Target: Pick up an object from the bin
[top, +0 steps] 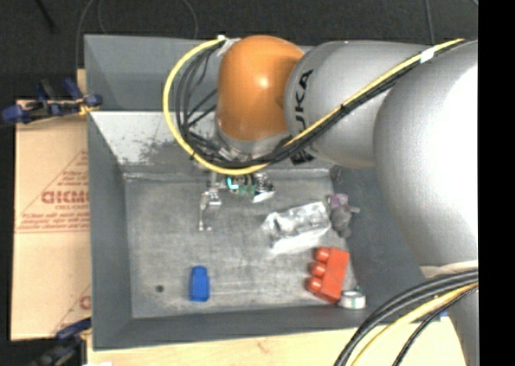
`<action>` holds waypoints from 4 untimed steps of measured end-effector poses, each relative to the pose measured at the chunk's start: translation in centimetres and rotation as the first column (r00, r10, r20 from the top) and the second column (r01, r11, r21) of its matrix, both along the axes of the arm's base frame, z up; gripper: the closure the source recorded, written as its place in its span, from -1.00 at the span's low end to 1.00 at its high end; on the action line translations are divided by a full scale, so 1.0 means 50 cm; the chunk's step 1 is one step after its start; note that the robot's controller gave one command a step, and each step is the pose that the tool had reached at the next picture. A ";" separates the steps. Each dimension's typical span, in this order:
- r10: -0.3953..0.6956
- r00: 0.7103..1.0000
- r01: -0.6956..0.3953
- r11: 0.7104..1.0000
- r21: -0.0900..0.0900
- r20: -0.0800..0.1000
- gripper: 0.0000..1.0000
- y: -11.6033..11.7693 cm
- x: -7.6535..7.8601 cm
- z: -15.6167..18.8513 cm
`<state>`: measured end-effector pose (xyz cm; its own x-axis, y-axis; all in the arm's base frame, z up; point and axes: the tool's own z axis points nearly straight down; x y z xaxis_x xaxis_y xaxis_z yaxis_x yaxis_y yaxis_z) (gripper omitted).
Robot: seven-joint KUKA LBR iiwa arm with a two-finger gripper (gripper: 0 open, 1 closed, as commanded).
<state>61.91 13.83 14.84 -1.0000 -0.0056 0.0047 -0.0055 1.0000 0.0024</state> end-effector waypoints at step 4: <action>0.997 -0.079 -0.997 -0.079 -0.007 0.007 -1.00 0.045 -0.263 -0.152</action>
Offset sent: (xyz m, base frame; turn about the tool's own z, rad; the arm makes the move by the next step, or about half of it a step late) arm -0.0706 0.0067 -0.0784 -0.6430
